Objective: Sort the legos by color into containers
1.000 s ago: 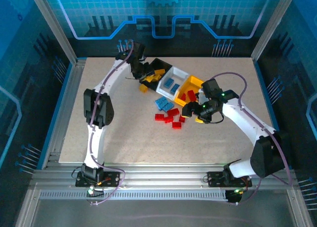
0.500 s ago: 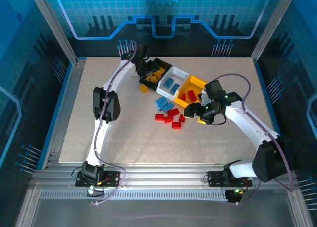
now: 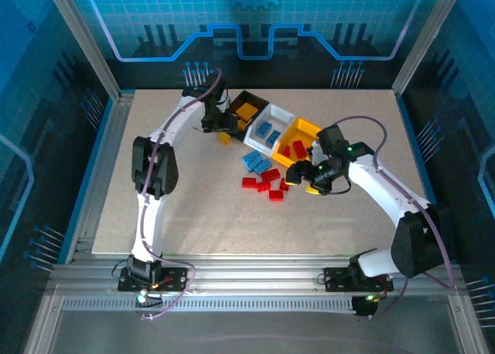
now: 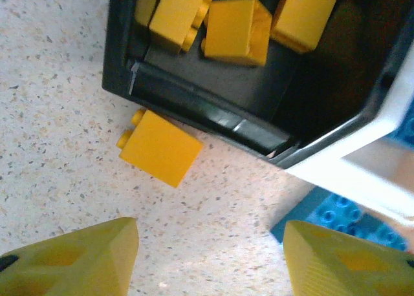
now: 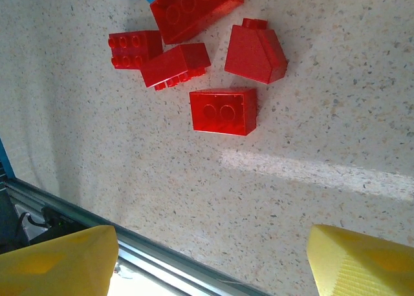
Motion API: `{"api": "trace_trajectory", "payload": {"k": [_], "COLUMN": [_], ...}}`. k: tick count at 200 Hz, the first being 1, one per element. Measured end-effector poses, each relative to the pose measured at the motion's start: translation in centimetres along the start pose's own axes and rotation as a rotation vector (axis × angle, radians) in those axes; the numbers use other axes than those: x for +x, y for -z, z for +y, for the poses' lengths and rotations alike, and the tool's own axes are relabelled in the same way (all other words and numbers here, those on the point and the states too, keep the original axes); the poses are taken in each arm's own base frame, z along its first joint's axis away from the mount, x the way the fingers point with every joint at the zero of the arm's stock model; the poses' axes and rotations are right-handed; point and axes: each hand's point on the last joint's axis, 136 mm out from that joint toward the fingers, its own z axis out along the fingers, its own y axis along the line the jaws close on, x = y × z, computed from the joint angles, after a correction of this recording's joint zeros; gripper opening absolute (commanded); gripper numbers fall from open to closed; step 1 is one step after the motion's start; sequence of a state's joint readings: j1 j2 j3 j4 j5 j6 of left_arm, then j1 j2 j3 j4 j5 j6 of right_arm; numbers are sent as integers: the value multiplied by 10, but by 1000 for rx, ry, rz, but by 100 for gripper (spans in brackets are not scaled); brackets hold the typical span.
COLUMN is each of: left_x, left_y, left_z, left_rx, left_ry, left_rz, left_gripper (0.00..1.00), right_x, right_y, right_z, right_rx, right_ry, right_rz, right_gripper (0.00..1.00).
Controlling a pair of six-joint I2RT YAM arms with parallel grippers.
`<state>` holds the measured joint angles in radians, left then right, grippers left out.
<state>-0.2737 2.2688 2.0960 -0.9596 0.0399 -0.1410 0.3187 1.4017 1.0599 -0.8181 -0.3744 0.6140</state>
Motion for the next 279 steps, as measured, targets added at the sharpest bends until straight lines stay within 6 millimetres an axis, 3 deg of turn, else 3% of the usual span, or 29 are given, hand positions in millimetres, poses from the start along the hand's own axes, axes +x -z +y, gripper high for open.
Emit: {"api": "trace_trajectory", "payload": {"k": [61,112,212,250,279], "left_x": [-2,4,-10,-2,1], "left_y": [-19,-51,-56,-74,-80], "left_z": [6,17,27,32,34], "left_rx": [-19,-60,-120,-135,-140], "left_ry": [-90,-113,-126,-124,-130], "left_rz": [-6,31,-23,12,27], "left_gripper": [62,62,63,62,55], "right_x": [3,2,8,11,14], "right_y": [4,2,-3,-4,-8], "right_z": [3,10,20,22,23], "right_rx": [15,40,72,89,98], "right_ry": [4,15,43,51,52], "right_rz": [11,24,49,57,66], "right_gripper": [78,78,78,78,78]}}
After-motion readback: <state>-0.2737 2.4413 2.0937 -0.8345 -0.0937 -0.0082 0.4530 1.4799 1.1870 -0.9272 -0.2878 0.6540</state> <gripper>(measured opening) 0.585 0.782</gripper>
